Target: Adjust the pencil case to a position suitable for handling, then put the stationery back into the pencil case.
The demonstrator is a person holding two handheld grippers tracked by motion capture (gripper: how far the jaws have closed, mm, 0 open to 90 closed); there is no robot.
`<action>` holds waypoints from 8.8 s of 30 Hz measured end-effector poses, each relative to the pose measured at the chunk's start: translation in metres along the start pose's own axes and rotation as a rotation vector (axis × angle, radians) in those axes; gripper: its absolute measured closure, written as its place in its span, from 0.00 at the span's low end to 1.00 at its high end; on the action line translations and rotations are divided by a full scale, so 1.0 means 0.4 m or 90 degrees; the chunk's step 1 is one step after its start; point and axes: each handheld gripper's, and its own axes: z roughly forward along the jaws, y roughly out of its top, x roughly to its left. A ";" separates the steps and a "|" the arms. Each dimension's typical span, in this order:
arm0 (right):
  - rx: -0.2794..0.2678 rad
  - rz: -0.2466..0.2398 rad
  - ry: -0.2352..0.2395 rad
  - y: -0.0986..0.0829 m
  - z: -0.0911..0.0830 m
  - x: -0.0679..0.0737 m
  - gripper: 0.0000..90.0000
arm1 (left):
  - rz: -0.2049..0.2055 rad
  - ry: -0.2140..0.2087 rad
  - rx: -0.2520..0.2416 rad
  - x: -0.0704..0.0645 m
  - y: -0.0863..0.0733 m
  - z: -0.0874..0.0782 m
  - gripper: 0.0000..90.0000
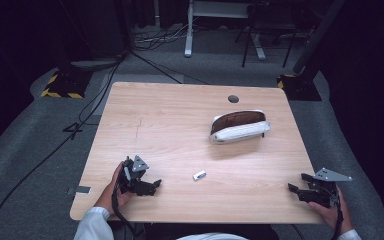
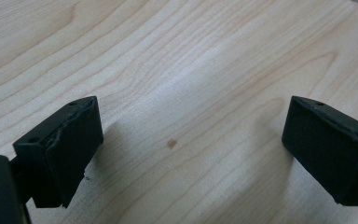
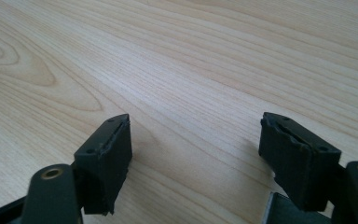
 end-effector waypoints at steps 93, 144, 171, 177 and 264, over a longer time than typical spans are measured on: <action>0.025 -0.173 0.176 0.226 0.233 0.360 0.51 | 0.091 -0.087 -0.015 -0.071 0.139 0.096 0.19; -0.002 -0.065 0.079 0.089 0.090 0.076 0.52 | 0.247 -0.224 -0.150 -0.200 0.440 0.196 0.79; 0.000 -0.054 0.070 0.090 0.090 0.074 0.52 | 0.192 -0.158 -0.162 -0.152 0.237 0.007 0.42; 0.001 -0.050 0.069 0.091 0.090 0.072 0.52 | 0.166 -0.096 -0.118 -0.119 0.164 -0.020 0.25; -0.078 -0.153 0.113 0.528 0.187 0.360 0.46 | 0.042 -0.038 -0.015 -0.018 0.016 0.012 0.18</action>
